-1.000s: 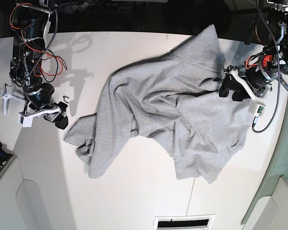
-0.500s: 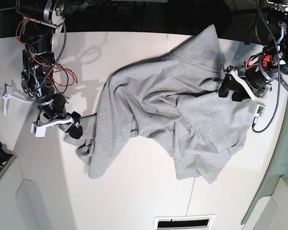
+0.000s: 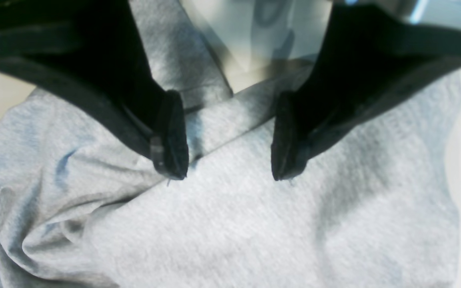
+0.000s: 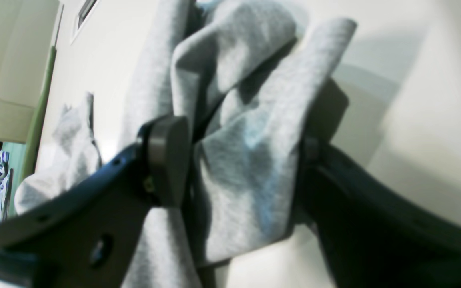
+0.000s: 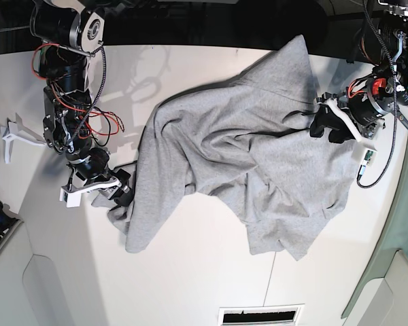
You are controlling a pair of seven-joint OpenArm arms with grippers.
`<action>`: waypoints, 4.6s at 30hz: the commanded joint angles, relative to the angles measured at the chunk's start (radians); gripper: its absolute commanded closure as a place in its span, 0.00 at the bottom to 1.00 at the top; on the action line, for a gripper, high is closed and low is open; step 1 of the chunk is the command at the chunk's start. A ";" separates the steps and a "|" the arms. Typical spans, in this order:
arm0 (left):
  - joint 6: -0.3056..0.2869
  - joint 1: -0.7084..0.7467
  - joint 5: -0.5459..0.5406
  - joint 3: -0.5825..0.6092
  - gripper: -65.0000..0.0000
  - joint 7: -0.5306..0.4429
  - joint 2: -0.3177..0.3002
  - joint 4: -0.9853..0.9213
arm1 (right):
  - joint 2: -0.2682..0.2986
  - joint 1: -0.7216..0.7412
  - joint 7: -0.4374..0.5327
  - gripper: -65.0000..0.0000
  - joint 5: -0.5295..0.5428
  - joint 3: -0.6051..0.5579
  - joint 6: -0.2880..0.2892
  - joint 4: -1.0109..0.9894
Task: Layout the t-shirt on the table in an organized manner, then fold the t-shirt properly
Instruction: 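Drag the grasped fabric with the right gripper away from the left gripper, then hold the shirt with both grippers and stretch it lengthwise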
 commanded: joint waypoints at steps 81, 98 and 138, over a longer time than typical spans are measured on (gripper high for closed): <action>-0.019 -0.123 -0.010 -0.003 0.43 0.035 -0.023 -0.209 | 0.177 -0.080 -0.329 0.73 0.014 -0.052 0.044 0.538; -0.034 0.060 -0.171 -0.051 0.51 0.093 -0.040 0.000 | 0.257 -0.192 -0.164 0.73 -0.058 0.170 0.007 0.411; 0.015 -0.084 -0.146 -0.032 1.00 -0.042 -0.032 -0.202 | 0.219 -0.075 -0.091 1.00 -0.039 -0.023 0.065 0.321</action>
